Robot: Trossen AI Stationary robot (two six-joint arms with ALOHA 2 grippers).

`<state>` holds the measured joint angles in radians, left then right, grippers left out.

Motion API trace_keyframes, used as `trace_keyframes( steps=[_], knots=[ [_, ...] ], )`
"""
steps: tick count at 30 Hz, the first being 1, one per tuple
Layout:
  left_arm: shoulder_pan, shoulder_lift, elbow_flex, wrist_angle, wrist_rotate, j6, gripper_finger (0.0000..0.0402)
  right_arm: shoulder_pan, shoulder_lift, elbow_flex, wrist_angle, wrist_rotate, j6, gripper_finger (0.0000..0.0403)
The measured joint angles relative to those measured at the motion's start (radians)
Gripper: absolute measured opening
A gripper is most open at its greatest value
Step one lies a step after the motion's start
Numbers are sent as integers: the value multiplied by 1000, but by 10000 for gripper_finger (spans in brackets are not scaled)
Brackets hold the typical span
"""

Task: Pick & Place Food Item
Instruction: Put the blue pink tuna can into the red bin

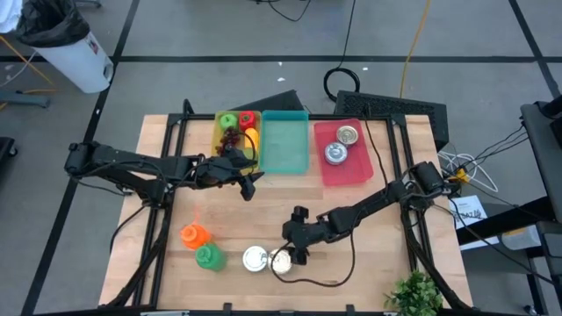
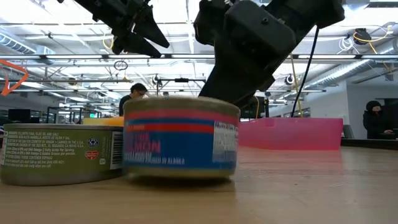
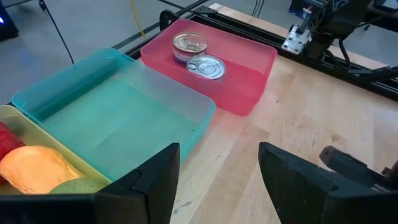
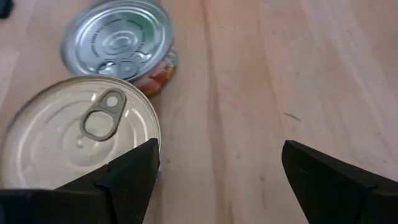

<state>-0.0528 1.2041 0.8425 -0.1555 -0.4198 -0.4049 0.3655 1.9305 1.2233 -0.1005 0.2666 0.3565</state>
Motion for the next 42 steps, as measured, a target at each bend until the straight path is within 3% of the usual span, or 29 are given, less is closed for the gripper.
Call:
trace_keyframes(
  steps=[8,18,32,37,42],
  knots=[
    [0,0,0,0,0,0,228,-8,8,-23,-55,127,-9,320],
    [0,0,0,0,0,0,228,-38,1,-28,-55,131,-22,320],
    [0,0,0,-7,0,1,228,-16,-114,-28,-128,126,-55,320],
    [0,0,0,-6,0,1,228,27,-152,-26,-36,126,-79,320],
    [0,0,0,-6,0,-1,228,80,-106,-26,166,66,-160,320]
  ],
)
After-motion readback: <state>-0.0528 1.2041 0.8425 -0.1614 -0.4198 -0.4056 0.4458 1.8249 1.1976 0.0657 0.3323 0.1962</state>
